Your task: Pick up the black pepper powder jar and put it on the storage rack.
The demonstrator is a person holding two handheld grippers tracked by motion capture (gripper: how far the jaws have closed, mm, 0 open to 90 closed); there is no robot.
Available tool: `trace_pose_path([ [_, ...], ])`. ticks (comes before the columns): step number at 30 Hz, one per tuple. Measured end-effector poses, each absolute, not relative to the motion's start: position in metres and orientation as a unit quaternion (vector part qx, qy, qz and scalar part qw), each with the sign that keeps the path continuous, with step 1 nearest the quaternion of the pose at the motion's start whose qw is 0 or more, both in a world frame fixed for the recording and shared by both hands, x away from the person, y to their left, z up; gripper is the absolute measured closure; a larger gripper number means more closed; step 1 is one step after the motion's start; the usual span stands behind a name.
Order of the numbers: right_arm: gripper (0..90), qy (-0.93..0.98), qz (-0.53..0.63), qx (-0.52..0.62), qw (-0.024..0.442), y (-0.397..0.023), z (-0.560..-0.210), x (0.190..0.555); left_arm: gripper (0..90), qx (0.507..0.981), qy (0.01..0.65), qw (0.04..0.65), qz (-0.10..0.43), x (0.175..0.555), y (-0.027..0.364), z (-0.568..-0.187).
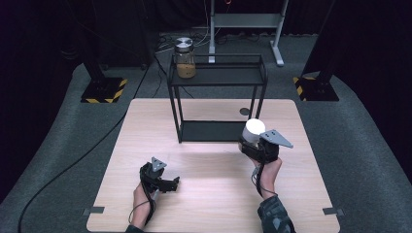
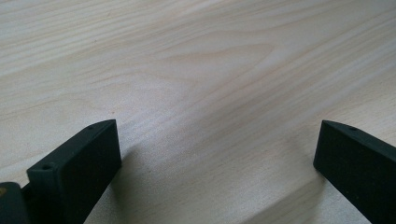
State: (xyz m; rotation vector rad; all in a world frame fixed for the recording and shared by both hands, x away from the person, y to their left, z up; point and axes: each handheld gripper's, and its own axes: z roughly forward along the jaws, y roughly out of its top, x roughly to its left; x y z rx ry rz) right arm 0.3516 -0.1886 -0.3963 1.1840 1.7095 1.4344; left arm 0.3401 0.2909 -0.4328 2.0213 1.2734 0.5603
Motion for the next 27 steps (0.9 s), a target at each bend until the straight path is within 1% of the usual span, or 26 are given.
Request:
trace_pose_path([
  [12, 29.8, 0.642, 0.549, 0.435, 0.312, -0.191, -0.377, 0.348, 0.1, 0.776, 0.488, 0.336, 0.215, 0.340, 0.291, -0.433],
  [27, 29.8, 0.639, 0.556, 0.414, 0.332, -0.194, -0.345, 0.344, 0.1, 0.776, 0.488, 0.337, 0.215, 0.340, 0.291, -0.433],
])
